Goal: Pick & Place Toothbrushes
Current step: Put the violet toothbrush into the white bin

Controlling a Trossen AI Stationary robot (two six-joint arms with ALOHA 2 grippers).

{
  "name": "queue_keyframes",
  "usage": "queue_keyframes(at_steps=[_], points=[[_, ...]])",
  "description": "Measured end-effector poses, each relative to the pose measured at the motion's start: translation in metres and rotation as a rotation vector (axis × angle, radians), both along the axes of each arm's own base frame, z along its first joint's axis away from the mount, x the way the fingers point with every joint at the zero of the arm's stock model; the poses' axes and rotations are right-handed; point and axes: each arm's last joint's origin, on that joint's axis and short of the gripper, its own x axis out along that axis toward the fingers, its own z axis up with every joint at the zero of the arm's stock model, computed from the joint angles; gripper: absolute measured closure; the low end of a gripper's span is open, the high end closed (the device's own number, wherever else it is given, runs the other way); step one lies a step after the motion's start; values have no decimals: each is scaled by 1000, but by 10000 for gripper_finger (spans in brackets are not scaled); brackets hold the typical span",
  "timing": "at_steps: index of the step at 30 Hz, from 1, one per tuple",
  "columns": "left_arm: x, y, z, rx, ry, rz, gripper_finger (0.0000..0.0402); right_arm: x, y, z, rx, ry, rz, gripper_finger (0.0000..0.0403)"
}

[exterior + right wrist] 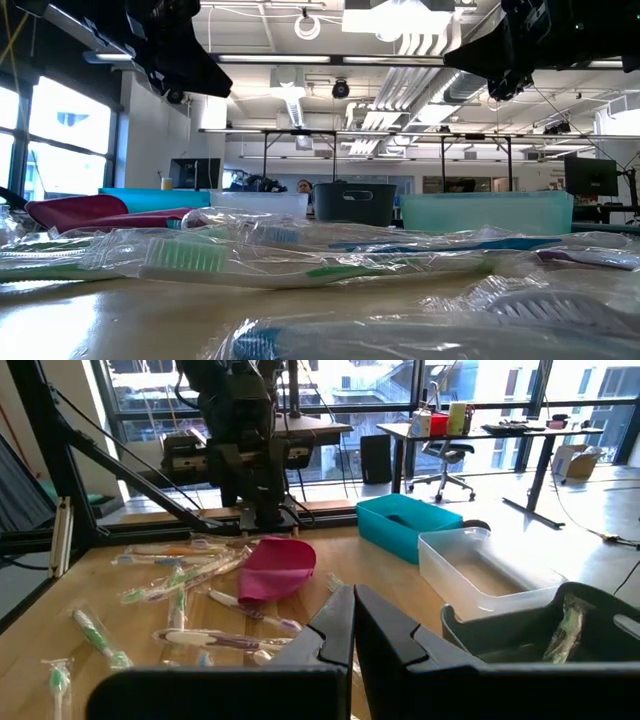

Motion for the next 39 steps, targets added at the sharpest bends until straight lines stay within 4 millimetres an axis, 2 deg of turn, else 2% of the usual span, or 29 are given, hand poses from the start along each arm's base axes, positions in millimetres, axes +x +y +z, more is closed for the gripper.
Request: queue_keyframes(at_steps=[9, 13, 19, 27, 39], points=[[0, 0, 0, -2, 0, -1, 277, 0, 0, 0, -14, 3, 1, 398], [0, 1, 0, -91, -37, 41, 277, 0, 0, 0, -15, 4, 1, 398], [4, 0, -6, -120, -8, 31, 277, 0, 0, 0, -14, 3, 1, 398], [15, -3, -23, -107, 65, 46, 277, 0, 0, 0, -14, 4, 1, 398], [37, 15, -51, -122, 144, 135, 277, 0, 0, 0, -14, 4, 1, 398]])
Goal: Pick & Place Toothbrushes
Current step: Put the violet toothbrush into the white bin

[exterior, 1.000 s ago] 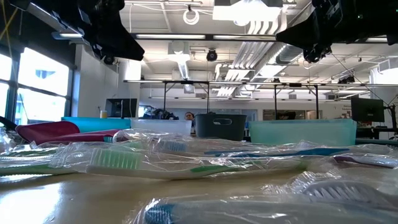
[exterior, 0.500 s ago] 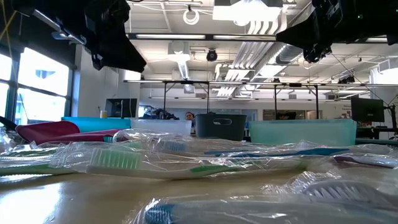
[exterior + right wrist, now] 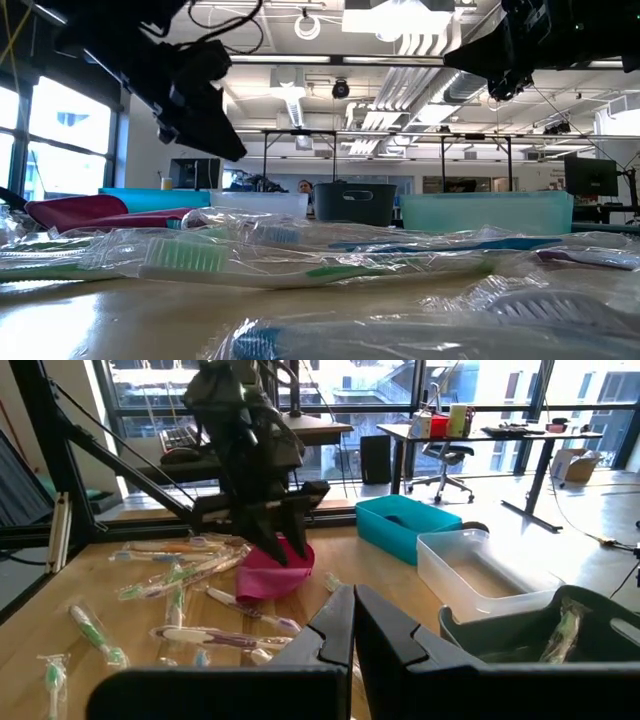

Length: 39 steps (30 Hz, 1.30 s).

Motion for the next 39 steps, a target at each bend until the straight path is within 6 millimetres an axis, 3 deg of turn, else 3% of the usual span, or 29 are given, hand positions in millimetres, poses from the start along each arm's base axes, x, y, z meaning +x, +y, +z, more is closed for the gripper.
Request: queue_keyframes(at_steps=[15, 31, 39], points=[[28, -1, 1, -1, 205, -24, 277, 0, 0, -1, -7, 9, 0, 398], [36, 0, -23, -30, 274, 38, 277, 0, 0, -1, -8, 16, 0, 398], [36, -2, -24, -51, 279, 24, 277, 0, 0, -2, -8, 18, 0, 398]])
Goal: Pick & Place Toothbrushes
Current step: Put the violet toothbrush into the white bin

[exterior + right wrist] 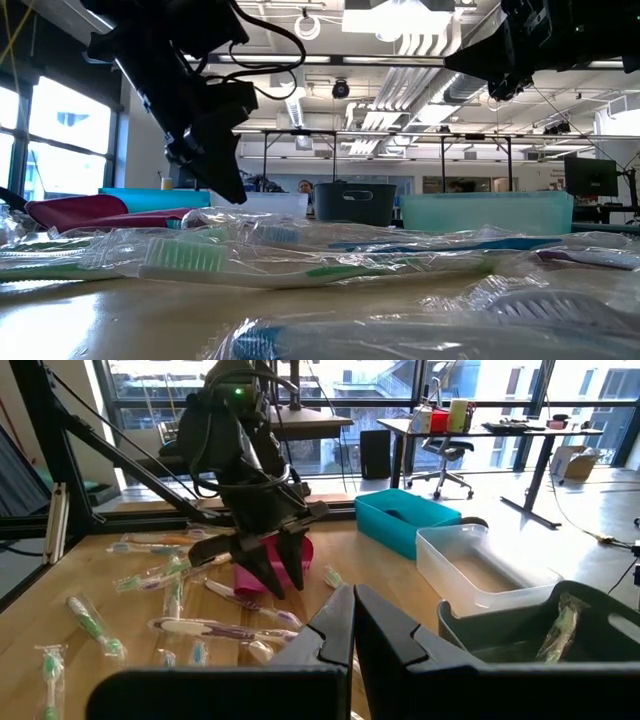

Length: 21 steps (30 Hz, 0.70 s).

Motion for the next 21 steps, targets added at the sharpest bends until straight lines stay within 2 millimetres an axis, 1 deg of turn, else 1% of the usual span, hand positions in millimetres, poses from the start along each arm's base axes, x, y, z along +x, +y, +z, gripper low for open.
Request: queue_keyframes(at_steps=[11, 16, 18, 20, 21], points=[[0, -1, 0, -46, 3, -24, 277, 0, 0, 0, 0, 1, -1, 398], [1, -2, -5, -45, 20, -23, 277, 0, 0, 0, 0, 4, 0, 398], [6, -2, -9, -49, 5, -20, 277, 0, 0, -1, 0, 7, 0, 398], [5, -2, -12, -47, 24, -20, 277, 0, 0, -1, 0, 7, 0, 398], [7, -2, -14, -48, 10, -20, 277, 0, 0, -1, 0, 7, -1, 398]])
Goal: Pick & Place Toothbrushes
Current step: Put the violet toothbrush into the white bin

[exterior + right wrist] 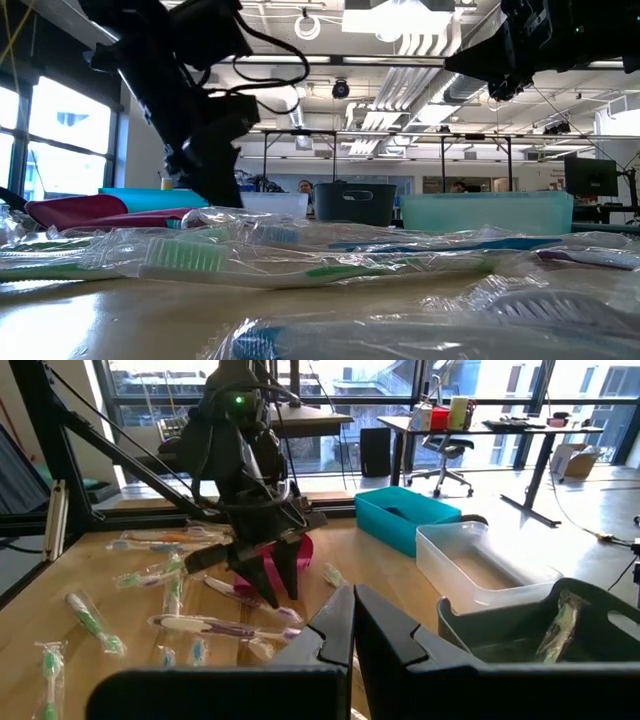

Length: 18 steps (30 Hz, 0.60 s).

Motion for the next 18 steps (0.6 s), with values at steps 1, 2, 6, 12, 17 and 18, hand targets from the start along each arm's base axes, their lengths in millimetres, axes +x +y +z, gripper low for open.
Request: queue_keyframes(at_steps=[1, 2, 6, 12, 17, 18], points=[[3, 0, -1, -3, -15, 0, 277, 0, 0, 0, 0, 1, 0, 398], [4, -1, -3, -2, -8, -1, 277, 0, 0, 0, 0, 1, 1, 398], [6, -1, -12, -1, 15, 3, 277, 0, 0, -1, 0, 10, 0, 398], [5, -1, -17, -5, 34, 15, 277, 0, -1, -2, -3, 19, -26, 398], [7, -1, -15, -10, 6, 15, 277, -1, -2, -3, -8, 28, -79, 398], [8, -1, -15, -11, -4, 15, 277, -1, -2, -3, -7, 28, -79, 398]])
